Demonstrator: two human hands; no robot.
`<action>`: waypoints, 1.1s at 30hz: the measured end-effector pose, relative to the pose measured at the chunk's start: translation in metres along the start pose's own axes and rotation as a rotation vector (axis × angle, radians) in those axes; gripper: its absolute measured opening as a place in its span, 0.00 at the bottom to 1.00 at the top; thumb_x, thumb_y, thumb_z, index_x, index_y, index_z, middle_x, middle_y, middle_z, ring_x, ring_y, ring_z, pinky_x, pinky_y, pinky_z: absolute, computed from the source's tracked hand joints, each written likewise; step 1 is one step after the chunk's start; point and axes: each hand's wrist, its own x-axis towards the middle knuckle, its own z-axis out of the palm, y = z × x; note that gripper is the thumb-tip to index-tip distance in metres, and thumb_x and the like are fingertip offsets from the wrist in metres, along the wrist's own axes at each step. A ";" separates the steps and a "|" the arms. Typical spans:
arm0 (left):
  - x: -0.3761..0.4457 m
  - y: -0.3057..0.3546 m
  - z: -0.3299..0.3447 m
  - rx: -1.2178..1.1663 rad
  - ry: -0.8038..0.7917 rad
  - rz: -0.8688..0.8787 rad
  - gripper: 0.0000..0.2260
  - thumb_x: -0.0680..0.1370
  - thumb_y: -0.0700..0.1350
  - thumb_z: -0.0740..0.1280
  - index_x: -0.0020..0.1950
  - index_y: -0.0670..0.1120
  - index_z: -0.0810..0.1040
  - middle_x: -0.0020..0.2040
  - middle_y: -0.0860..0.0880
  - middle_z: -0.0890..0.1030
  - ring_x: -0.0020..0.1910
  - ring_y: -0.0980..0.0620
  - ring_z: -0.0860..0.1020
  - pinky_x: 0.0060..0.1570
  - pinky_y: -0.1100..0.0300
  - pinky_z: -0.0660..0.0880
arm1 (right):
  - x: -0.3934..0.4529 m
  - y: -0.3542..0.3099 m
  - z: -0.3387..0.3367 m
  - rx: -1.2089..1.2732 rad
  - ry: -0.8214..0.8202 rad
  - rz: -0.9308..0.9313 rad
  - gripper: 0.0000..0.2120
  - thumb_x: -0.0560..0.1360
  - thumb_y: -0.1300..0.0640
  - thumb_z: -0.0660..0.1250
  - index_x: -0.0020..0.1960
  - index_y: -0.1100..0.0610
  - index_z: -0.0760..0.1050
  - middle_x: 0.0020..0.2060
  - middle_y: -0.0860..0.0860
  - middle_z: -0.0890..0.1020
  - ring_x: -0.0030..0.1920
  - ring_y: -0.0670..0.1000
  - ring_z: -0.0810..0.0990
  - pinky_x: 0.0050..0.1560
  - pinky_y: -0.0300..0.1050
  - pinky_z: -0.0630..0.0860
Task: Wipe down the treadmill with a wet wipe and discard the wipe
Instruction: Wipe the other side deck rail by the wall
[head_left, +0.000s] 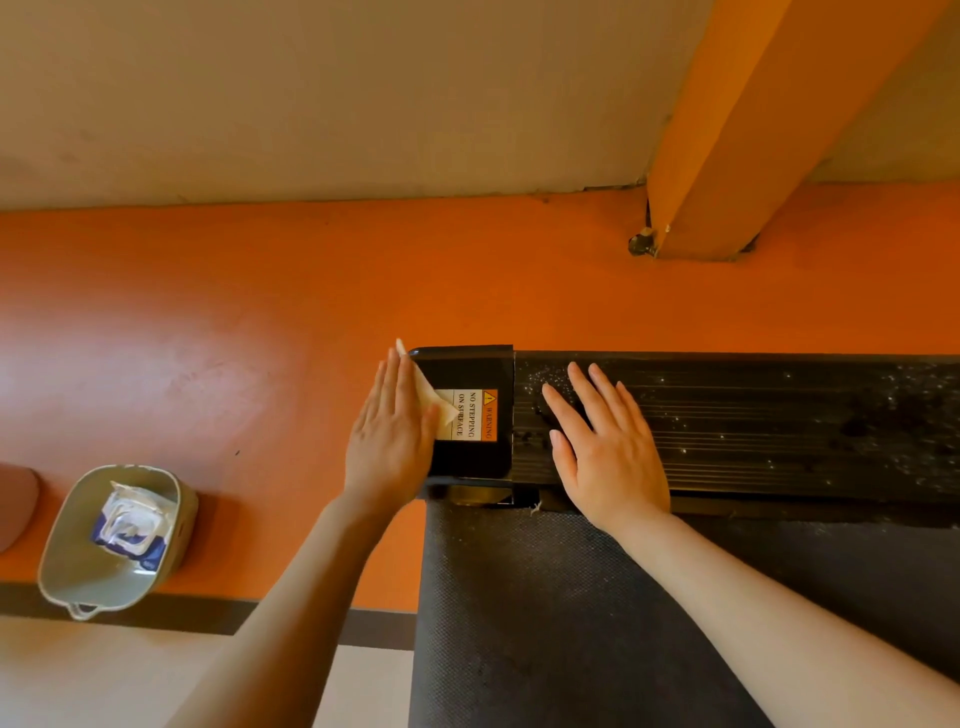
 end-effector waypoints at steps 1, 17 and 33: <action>-0.004 0.003 0.001 0.008 0.003 0.020 0.28 0.85 0.56 0.46 0.80 0.46 0.42 0.80 0.49 0.42 0.78 0.54 0.40 0.77 0.55 0.46 | 0.000 0.000 0.000 -0.001 0.000 0.000 0.25 0.81 0.47 0.50 0.73 0.52 0.70 0.74 0.58 0.68 0.75 0.59 0.64 0.74 0.57 0.60; -0.044 -0.014 0.009 0.361 -0.018 0.469 0.29 0.84 0.58 0.48 0.80 0.42 0.53 0.79 0.43 0.54 0.79 0.47 0.50 0.77 0.52 0.47 | 0.000 -0.001 -0.001 0.013 0.016 -0.002 0.25 0.81 0.47 0.50 0.73 0.53 0.70 0.74 0.58 0.68 0.75 0.59 0.64 0.74 0.57 0.59; -0.040 0.002 0.009 0.338 -0.039 0.462 0.29 0.84 0.59 0.45 0.80 0.43 0.52 0.80 0.44 0.52 0.80 0.48 0.46 0.77 0.50 0.47 | -0.001 0.001 -0.001 0.016 -0.002 -0.009 0.25 0.82 0.47 0.49 0.74 0.53 0.68 0.75 0.57 0.67 0.76 0.59 0.62 0.75 0.56 0.58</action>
